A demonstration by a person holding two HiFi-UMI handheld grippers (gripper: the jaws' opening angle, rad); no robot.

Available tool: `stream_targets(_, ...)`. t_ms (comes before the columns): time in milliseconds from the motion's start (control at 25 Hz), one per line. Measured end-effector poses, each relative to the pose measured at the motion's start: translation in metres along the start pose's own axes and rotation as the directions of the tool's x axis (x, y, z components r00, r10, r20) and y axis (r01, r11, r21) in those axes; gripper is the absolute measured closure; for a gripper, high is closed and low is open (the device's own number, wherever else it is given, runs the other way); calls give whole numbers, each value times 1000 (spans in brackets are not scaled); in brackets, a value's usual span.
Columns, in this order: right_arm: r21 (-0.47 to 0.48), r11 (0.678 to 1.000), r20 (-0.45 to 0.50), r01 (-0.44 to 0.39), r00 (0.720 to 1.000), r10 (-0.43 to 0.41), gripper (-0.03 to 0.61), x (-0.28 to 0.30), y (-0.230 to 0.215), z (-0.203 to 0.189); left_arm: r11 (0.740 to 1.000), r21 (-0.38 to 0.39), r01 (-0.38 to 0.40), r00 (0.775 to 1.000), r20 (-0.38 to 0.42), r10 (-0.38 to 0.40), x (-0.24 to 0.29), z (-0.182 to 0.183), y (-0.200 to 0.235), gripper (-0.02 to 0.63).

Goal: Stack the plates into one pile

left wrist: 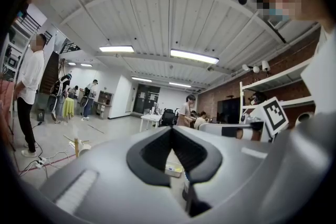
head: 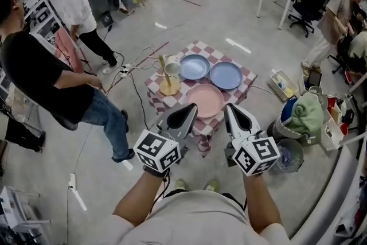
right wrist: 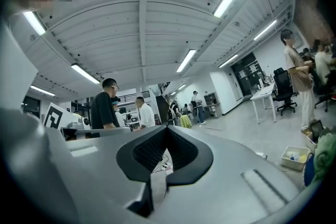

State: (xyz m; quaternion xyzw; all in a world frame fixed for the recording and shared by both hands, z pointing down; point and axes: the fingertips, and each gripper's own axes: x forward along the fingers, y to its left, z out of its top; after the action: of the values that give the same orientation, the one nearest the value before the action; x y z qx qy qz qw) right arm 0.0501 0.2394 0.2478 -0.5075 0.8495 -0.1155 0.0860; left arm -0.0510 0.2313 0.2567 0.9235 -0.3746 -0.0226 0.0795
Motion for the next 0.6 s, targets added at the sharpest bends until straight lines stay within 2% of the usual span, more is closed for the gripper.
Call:
stream_targets(360, 14, 1000, -16, 11, 1000, -10, 569, -23, -43, -3, 1000, 9, -9, 1000, -5, 9, 27, -14, -27, 607)
stream_targets(600, 55, 998, -24, 21, 1000, -20, 569, -25, -66, -9, 1000, 20, -15, 999, -33, 16, 40, -22, -33, 607)
